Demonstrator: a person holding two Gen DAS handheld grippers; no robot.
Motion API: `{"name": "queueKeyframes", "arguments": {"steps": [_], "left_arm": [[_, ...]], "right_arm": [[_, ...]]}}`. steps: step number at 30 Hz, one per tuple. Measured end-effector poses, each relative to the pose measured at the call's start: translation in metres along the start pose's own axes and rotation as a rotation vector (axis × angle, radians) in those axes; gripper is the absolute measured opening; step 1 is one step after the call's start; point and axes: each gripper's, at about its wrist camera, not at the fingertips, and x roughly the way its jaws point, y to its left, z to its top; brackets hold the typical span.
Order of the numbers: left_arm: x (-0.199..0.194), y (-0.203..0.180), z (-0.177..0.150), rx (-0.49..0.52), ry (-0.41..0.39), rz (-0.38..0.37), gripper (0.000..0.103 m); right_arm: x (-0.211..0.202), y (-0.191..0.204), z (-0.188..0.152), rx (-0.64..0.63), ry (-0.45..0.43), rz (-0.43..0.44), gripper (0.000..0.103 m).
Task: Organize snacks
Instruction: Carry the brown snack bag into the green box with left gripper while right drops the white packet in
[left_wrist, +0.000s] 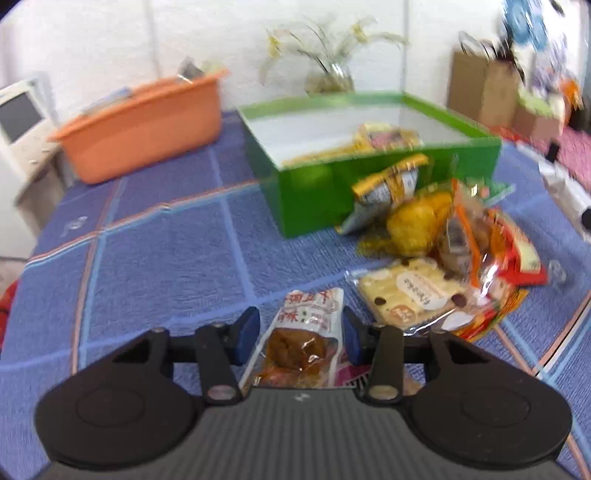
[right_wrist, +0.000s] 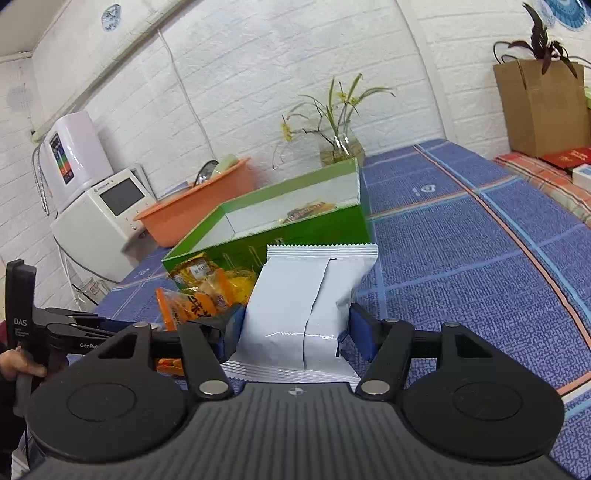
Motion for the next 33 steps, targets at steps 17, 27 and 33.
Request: {"name": "queueKeyframes", "arguments": {"steps": [17, 27, 33], "left_arm": [[-0.062, 0.02, 0.002, -0.357, -0.253, -0.165, 0.043], [-0.012, -0.028, 0.112, -0.337, -0.373, -0.25, 0.028], [0.03, -0.033, 0.11, -0.316, -0.264, -0.237, 0.025]], "right_arm": [[0.011, 0.028, 0.006, -0.052, 0.072, 0.201, 0.1], [0.068, 0.024, 0.089, -0.037, -0.176, 0.147, 0.1], [0.122, -0.003, 0.086, 0.065, -0.084, 0.055, 0.099]]}}
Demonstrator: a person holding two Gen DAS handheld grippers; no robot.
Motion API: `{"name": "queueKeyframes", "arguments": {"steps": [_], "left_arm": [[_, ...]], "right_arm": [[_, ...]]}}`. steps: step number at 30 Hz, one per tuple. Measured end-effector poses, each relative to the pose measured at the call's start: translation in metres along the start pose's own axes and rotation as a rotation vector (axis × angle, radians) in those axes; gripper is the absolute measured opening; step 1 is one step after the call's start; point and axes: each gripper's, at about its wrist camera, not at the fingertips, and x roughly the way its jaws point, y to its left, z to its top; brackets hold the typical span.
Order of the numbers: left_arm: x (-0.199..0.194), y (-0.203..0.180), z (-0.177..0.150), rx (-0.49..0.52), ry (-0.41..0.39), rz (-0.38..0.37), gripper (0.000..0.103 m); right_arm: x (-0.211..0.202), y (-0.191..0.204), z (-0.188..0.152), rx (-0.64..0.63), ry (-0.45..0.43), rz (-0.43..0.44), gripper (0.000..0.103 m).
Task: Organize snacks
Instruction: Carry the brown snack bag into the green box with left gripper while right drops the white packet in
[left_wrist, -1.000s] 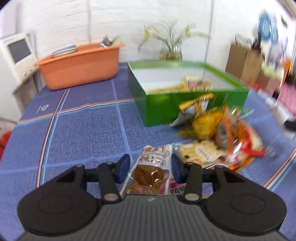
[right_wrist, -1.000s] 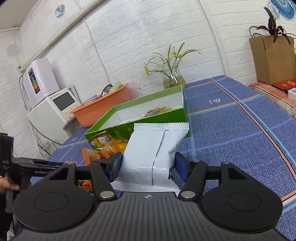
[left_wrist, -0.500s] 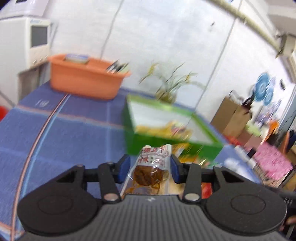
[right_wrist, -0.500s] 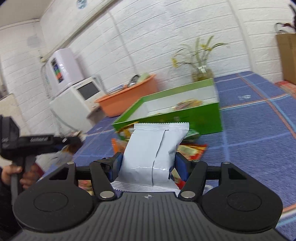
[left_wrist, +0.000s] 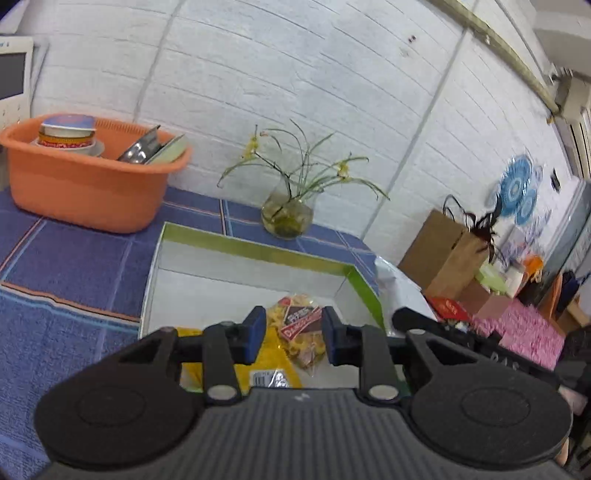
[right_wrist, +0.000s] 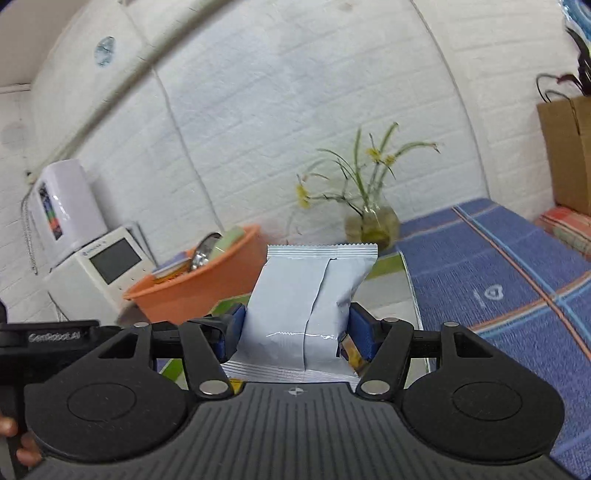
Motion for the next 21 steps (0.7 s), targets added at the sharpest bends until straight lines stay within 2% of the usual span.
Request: {"name": "queueKeyframes", "arguments": {"steps": [1, 3, 4, 6, 7, 8, 10, 12, 15, 17, 19, 20, 21], "left_arm": [[-0.005, -0.001, -0.005, 0.042, 0.01, 0.018, 0.026], [-0.021, 0.002, -0.013, 0.113, 0.023, 0.067, 0.058], [-0.03, 0.005, -0.017, 0.145, 0.019, 0.09, 0.08], [-0.049, 0.013, -0.024, 0.235, 0.005, 0.127, 0.083], [-0.054, 0.019, -0.027, 0.272, 0.017, 0.155, 0.089], [-0.058, 0.026, -0.03, 0.298, 0.033, 0.183, 0.103], [-0.057, 0.044, -0.035, 0.325, 0.094, 0.221, 0.102], [-0.046, 0.063, -0.039, 0.276, 0.186, 0.284, 0.101], [-0.024, 0.079, -0.048, 0.258, 0.257, 0.315, 0.089], [-0.005, 0.084, -0.056, 0.255, 0.335, 0.306, 0.075], [-0.005, 0.083, -0.059, 0.261, 0.311, 0.294, 0.065], [-0.007, 0.081, -0.058, 0.259, 0.323, 0.279, 0.049], [-0.009, 0.079, -0.057, 0.26, 0.335, 0.27, 0.049]], "right_arm": [[0.0, -0.003, -0.003, 0.019, 0.016, 0.018, 0.099], [-0.004, -0.003, -0.002, 0.01, 0.036, 0.033, 0.099], [-0.011, -0.001, -0.001, 0.006, 0.015, 0.034, 0.099], [-0.023, 0.004, 0.003, -0.003, -0.014, 0.049, 0.099], [-0.028, 0.006, 0.005, -0.005, -0.027, 0.066, 0.099], [-0.034, 0.008, 0.007, -0.002, -0.04, 0.083, 0.099], [-0.04, 0.014, 0.013, -0.002, -0.058, 0.112, 0.099], [-0.049, 0.02, 0.012, -0.007, -0.07, 0.142, 0.099], [-0.055, 0.028, 0.008, -0.002, -0.051, 0.19, 0.099], [-0.057, 0.032, 0.005, -0.002, -0.031, 0.23, 0.099], [-0.06, 0.037, 0.002, -0.023, -0.029, 0.252, 0.099], [-0.061, 0.039, 0.001, -0.04, -0.034, 0.252, 0.099], [-0.061, 0.04, 0.0, -0.058, -0.041, 0.246, 0.099]]}}
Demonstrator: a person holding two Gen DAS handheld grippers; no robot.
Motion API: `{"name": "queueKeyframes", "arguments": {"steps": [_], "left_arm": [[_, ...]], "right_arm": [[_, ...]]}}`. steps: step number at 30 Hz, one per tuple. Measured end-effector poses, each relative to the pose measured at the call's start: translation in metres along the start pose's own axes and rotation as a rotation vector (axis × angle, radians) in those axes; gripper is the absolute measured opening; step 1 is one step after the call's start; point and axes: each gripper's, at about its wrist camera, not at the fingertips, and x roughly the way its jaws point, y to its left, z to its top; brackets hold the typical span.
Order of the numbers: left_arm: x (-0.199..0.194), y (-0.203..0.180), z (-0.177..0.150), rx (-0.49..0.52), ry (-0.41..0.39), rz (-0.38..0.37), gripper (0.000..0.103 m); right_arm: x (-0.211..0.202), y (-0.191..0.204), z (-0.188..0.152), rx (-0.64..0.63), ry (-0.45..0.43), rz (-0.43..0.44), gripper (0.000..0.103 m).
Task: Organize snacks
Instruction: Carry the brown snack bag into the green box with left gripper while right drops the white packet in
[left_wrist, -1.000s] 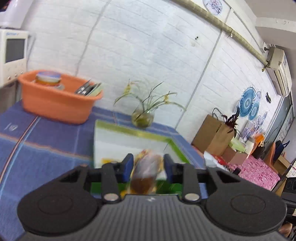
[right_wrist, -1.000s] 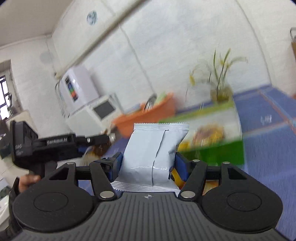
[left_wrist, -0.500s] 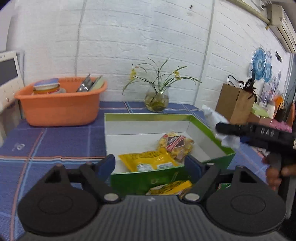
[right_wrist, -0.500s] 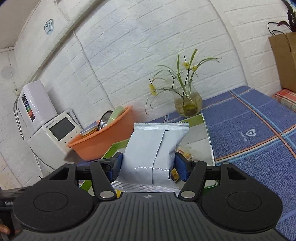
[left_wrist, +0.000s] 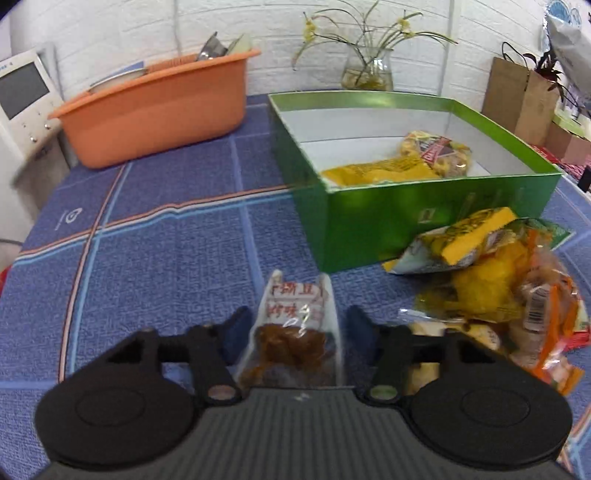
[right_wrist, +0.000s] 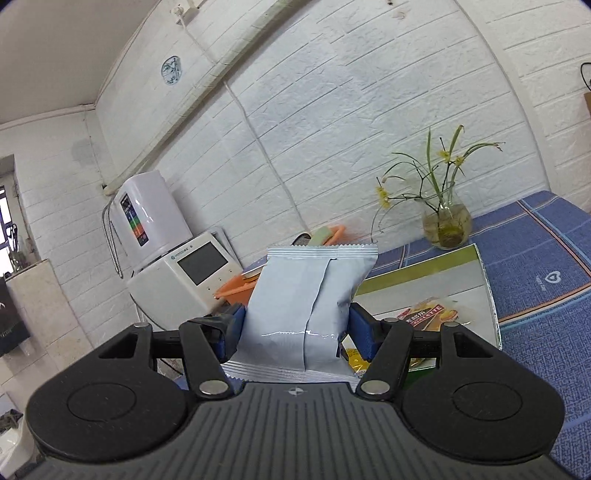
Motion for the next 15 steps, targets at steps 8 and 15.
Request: {"name": "queueKeyframes", "arguments": {"steps": [8, 15], "left_arm": [[-0.039, -0.006, -0.018, -0.066, -0.057, -0.011, 0.047], [-0.085, 0.021, -0.02, -0.304, -0.222, -0.109, 0.047]], "right_arm": [[0.003, 0.001, -0.004, -0.003, 0.023, -0.003, 0.099], [0.006, 0.003, -0.011, 0.007, 0.055, 0.012, 0.099]]}}
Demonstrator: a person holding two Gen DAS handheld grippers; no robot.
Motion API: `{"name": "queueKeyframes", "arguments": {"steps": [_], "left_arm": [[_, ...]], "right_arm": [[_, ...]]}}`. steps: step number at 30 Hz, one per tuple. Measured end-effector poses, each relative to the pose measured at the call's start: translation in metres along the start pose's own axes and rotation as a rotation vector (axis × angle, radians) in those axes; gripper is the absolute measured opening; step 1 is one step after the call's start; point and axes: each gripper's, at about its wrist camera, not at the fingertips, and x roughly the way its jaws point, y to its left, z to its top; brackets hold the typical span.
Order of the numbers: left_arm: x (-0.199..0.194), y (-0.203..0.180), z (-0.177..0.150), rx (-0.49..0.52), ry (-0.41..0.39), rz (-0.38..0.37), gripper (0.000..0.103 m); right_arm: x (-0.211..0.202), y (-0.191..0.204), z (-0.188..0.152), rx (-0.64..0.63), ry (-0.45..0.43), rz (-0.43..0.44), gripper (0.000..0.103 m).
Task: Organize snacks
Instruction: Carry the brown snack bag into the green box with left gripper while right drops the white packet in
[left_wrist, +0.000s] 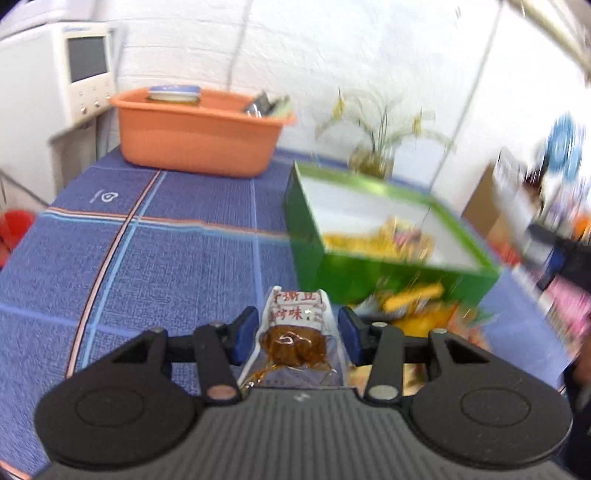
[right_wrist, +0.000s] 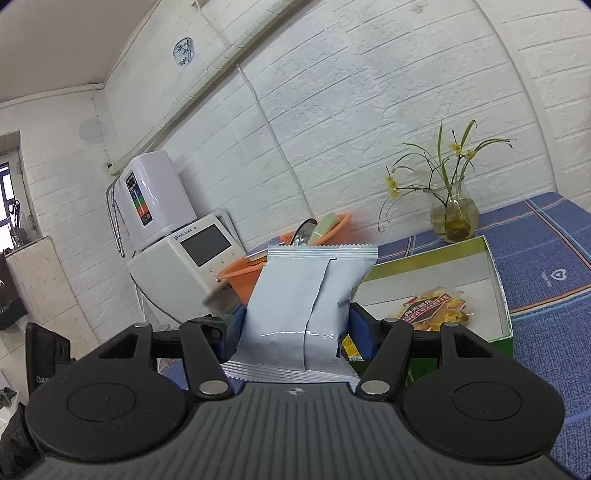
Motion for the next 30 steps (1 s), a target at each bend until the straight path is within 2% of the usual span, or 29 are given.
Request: {"name": "queueKeyframes", "arguments": {"steps": [5, 9, 15, 20, 22, 25, 27, 30], "left_arm": [[-0.004, -0.005, 0.019, -0.139, -0.093, -0.204, 0.046], [0.023, -0.031, 0.041, -0.143, -0.121, -0.26, 0.046], [0.087, -0.075, 0.069, -0.111, -0.07, -0.206, 0.046], [0.133, -0.094, 0.077, 0.004, -0.043, -0.083, 0.046], [0.145, -0.091, 0.079, 0.029, -0.037, -0.066, 0.046], [0.152, -0.091, 0.079, 0.079, -0.048, -0.013, 0.05], [0.145, -0.09, 0.078, 0.105, -0.087, 0.004, 0.064], [0.12, -0.088, 0.077, 0.148, -0.142, 0.021, 0.07]], "right_arm": [[-0.001, -0.018, -0.003, 0.101, 0.014, -0.016, 0.099], [-0.003, -0.036, -0.007, 0.163, 0.003, -0.056, 0.099], [0.017, -0.061, 0.002, 0.154, -0.003, -0.181, 0.099], [0.05, -0.066, 0.009, -0.009, -0.002, -0.283, 0.099], [0.059, -0.066, 0.008, -0.054, -0.017, -0.297, 0.099], [0.068, -0.069, 0.005, -0.109, -0.005, -0.285, 0.103], [0.067, -0.069, 0.002, -0.115, -0.015, -0.289, 0.103], [0.062, -0.068, 0.008, -0.109, 0.007, -0.304, 0.103]]}}
